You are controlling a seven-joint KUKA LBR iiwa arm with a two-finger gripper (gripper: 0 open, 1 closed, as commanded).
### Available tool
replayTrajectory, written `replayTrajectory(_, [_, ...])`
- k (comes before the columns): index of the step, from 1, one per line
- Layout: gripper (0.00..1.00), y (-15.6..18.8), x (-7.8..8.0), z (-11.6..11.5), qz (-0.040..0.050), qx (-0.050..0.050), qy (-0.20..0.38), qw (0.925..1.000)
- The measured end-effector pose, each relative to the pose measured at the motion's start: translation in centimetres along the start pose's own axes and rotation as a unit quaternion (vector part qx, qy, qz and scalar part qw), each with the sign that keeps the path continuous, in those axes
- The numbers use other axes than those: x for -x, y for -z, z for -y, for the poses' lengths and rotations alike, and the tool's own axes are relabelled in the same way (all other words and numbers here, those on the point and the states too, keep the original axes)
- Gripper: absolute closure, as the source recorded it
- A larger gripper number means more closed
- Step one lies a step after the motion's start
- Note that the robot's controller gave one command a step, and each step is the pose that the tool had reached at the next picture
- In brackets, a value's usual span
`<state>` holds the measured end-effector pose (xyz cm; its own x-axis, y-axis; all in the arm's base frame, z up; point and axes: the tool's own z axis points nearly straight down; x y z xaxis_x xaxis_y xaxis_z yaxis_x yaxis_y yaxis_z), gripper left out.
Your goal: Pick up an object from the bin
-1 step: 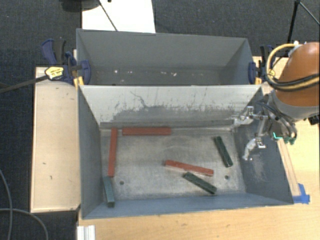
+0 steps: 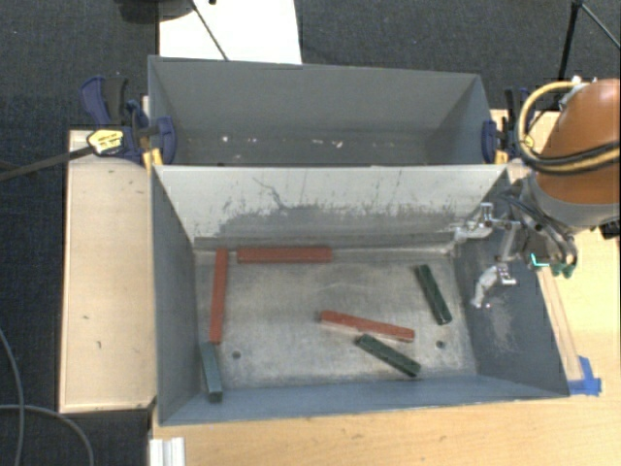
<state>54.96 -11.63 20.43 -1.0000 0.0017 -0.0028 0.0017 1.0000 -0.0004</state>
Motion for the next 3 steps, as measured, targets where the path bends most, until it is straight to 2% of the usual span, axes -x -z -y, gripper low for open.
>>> replayTrajectory(1, [0.0, -4.1, -1.3, -0.7, 0.0041, -0.001, -0.011, 0.9999])
replayTrajectory(2, [0.0, -10.3, -3.7, -2.2, 0.0017, 0.0, -0.037, 0.9993])
replayTrajectory(3, [0.0, -13.1, -2.7, -3.5, -0.0023, 0.0, -0.07, 0.9975])
